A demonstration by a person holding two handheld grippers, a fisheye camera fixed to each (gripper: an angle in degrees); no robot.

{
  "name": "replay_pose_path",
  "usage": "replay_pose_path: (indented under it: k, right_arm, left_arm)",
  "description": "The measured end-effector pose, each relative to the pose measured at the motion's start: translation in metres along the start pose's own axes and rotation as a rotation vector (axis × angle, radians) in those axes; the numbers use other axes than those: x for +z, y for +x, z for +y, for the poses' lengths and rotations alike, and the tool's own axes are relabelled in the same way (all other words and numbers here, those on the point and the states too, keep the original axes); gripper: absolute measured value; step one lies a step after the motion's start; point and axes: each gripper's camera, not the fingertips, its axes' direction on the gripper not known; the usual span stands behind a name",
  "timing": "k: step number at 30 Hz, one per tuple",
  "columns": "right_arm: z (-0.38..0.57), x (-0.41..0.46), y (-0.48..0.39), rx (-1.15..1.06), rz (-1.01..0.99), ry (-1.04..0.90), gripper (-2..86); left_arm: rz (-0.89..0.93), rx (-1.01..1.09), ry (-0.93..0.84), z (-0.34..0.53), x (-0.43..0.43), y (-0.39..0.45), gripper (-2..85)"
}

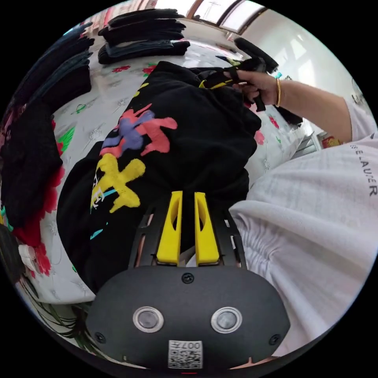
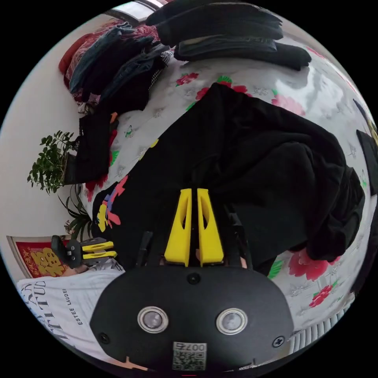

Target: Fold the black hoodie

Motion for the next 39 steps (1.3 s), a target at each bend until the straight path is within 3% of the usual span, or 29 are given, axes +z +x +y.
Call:
replay_pose_path:
  k: [5,10,13,20,26,28,31,34,36,37,39]
  right_arm:
    - [0.098,-0.133,0.036,0.017,-0.419,0.423,0.1]
    - [0.204,-0.262,0.024,-0.132,-0.559,0.754,0.0]
    - [0.264,-0.337,-0.005,-0.296,-0.604,0.956,0.0]
    - [0.428,-0.502,-0.101,-0.823,-0.494,1.447,0.1]
    - [0.49,-0.573,-0.165,-0.966,-0.237,1.718,0.4]
    - [0.472,-0.586,-0.179,-0.954,-0.106,1.711,0.6]
    - [0.381,-0.6,-0.173,-0.817,-0.056,1.547,1.5]
    - [0.246,-0.576,-0.129,-0.569,-0.039,1.266,3.7]
    - [0.174,-0.534,-0.081,-0.387,-0.022,1.076,5.1]
    - [0.142,-0.498,-0.045,-0.288,-0.036,0.938,5.8]
    - [0.128,-0.439,0.002,-0.246,-0.077,0.852,6.6]
  left_arm:
    - [0.222,-0.164,0.285,0.046,-0.074,-0.028,-0.7]
    - [0.492,-0.175,0.804,0.094,-0.194,-0.058,-0.9]
    - [0.594,-0.041,1.059,0.108,-0.27,-0.055,-1.0]
    - [0.554,0.394,1.378,0.123,-0.423,0.028,-1.0]
    - [0.489,0.668,1.702,0.135,-0.512,0.104,-0.8]
    - [0.4,0.602,1.723,0.121,-0.525,0.117,-0.6]
    - [0.262,0.364,1.633,0.063,-0.529,0.114,0.4]
    - [0.017,0.127,1.349,-0.036,-0.501,0.084,5.6]
    - [-0.096,-0.148,0.98,-0.109,-0.443,0.032,7.1]
    - [-0.093,-0.208,0.91,-0.116,-0.426,0.019,6.9]
    - [-0.139,-0.342,0.859,-0.1,-0.367,-0.013,6.5]
